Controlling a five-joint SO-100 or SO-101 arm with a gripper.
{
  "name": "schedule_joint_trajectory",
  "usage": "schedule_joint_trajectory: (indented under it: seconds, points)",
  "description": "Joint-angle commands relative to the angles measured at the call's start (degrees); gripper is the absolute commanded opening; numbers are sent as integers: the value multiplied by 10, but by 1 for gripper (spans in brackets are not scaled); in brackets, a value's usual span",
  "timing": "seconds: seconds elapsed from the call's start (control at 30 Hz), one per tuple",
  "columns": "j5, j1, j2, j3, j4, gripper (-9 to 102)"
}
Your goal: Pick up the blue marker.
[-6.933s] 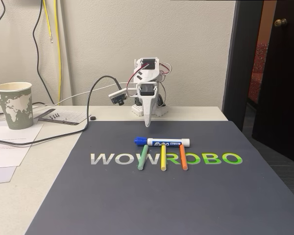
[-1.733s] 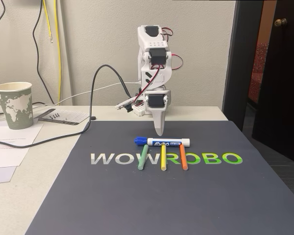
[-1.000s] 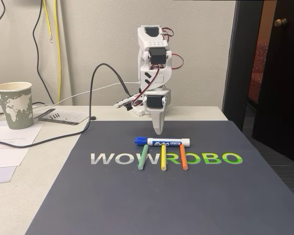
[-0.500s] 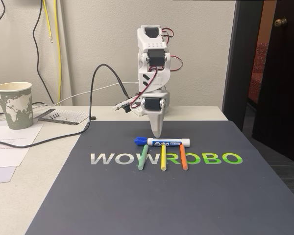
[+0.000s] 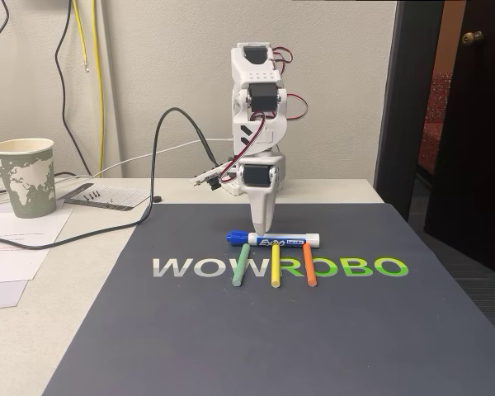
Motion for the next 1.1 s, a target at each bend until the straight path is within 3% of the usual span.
schedule_joint_trajectory:
  seconds: [0.0, 0.63, 1.07]
  points:
    - [5, 4, 2, -27, 4, 13]
    - [36, -15, -33, -72, 23, 12]
    - [-10, 21, -18, -76, 62, 12]
